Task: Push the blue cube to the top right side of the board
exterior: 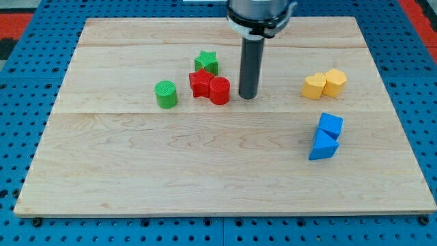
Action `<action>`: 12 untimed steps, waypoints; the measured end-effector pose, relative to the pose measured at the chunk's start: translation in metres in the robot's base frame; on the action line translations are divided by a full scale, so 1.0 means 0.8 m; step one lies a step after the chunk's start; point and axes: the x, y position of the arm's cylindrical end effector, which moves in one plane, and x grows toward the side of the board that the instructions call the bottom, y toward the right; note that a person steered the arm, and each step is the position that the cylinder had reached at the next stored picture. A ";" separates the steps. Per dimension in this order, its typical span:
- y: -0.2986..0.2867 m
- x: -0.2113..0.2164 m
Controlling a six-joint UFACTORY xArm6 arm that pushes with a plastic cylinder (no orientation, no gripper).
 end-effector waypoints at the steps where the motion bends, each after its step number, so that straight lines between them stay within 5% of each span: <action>1: -0.001 -0.003; 4: -0.011 -0.106; 5: 0.037 -0.097; 6: 0.063 -0.018; 10: 0.277 0.063; 12: 0.230 0.146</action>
